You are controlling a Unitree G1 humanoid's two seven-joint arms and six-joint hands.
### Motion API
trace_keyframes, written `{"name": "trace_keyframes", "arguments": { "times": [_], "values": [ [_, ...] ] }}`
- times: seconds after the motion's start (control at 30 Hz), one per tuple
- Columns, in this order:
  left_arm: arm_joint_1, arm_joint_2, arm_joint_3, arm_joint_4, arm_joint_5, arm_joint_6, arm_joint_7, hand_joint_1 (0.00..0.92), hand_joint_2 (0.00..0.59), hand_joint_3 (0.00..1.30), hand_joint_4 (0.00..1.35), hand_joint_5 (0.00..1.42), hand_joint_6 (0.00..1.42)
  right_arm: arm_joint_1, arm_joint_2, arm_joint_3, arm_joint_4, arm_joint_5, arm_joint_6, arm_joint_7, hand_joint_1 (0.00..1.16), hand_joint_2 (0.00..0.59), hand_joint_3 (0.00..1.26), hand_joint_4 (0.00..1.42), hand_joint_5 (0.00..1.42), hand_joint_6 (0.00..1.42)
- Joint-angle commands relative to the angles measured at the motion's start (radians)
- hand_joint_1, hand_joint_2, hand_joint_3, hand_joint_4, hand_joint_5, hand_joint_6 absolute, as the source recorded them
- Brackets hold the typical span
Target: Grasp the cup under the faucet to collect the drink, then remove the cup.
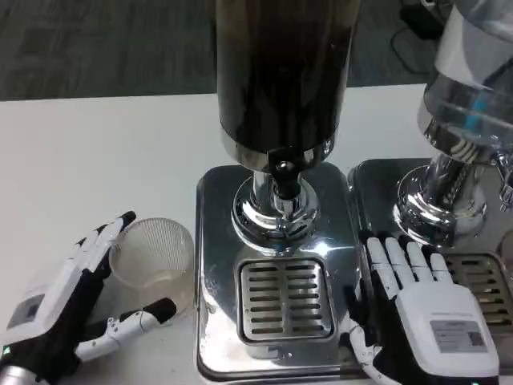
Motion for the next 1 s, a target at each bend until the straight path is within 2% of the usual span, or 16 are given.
{"name": "trace_keyframes", "arguments": {
  "times": [0.03, 0.27, 0.57, 0.8, 1.0],
  "values": [
    [-0.051, -0.011, -0.018, 0.093, -0.039, -0.075, -0.039, 0.046, 0.002, 0.00, 0.00, 0.00, 0.00, 0.017, 0.012, -0.003, -0.029, -0.017, 0.016, -0.010, 0.32, 0.550, 0.00, 0.00, 0.00, 0.00],
    [-0.121, -0.045, -0.021, 0.225, -0.077, -0.144, -0.046, 0.098, 0.012, 0.00, 0.00, 0.00, 0.00, 0.019, 0.029, 0.005, -0.027, -0.029, 0.021, -0.010, 0.33, 0.549, 0.00, 0.00, 0.00, 0.00],
    [-0.179, -0.065, -0.046, 0.304, -0.075, -0.181, -0.065, 0.182, 0.035, 0.00, 0.00, 0.03, 0.00, 0.023, 0.044, 0.010, -0.030, -0.040, 0.031, -0.010, 0.33, 0.549, 0.00, 0.00, 0.00, 0.00],
    [-0.228, -0.080, -0.069, 0.368, -0.105, -0.233, -0.134, 0.192, 0.038, 0.00, 0.00, 0.08, 0.05, 0.036, 0.056, 0.005, -0.038, -0.040, 0.043, -0.015, 0.34, 0.547, 0.00, 0.00, 0.00, 0.00],
    [-0.247, -0.093, -0.075, 0.393, -0.124, -0.271, -0.142, 0.203, 0.040, 0.00, 0.00, 0.15, 0.11, 0.025, 0.060, 0.005, -0.035, -0.040, 0.042, -0.012, 0.34, 0.536, 0.02, 0.00, 0.00, 0.00]
  ]
}}
